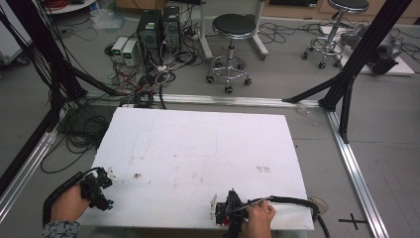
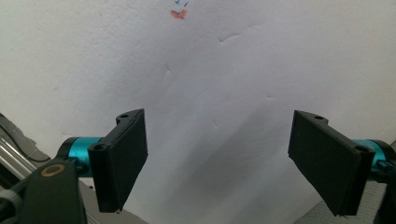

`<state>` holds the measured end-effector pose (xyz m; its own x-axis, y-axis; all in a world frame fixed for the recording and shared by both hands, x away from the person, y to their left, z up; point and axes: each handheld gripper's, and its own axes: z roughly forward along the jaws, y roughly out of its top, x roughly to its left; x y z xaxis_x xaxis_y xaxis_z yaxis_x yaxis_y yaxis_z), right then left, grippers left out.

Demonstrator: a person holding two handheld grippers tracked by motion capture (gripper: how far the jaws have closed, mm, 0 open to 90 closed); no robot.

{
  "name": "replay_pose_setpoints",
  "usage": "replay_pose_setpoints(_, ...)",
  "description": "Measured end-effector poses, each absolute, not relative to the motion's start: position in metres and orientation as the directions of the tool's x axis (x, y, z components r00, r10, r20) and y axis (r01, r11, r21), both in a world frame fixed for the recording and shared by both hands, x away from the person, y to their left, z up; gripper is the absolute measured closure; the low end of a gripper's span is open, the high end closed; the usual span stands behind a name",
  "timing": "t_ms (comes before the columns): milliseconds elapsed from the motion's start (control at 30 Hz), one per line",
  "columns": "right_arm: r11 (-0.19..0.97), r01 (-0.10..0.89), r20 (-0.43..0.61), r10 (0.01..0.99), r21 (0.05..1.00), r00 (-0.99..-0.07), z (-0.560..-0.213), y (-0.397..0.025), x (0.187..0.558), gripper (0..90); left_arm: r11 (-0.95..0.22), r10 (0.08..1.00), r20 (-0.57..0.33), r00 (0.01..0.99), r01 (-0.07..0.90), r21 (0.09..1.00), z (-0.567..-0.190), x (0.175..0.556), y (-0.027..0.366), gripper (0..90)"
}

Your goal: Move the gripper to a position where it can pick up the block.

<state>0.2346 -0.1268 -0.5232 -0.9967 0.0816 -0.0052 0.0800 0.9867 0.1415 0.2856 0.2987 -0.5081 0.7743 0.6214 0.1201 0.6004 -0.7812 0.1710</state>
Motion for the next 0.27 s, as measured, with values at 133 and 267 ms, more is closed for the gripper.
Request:
replay_pose_setpoints(133, 0.987, 0.082, -0.009, 0.084, 0.138, -0.996, -0.523, -0.1265, 0.2353, 0.8, -0.782, 0.621, 0.12, 0.775, 0.6, 0.17, -0.5077, 0.2856, 0.2984, 20.1)
replay_pose_setpoints(267, 0.987, 0.085, -0.009, 0.087, 0.136, -0.996, -0.5218, -0.1264, 0.2356, 0.8, -0.782, 0.62, 0.121, 0.775, 0.598, 0.173, -0.5074, 0.2856, 0.298, 20.1)
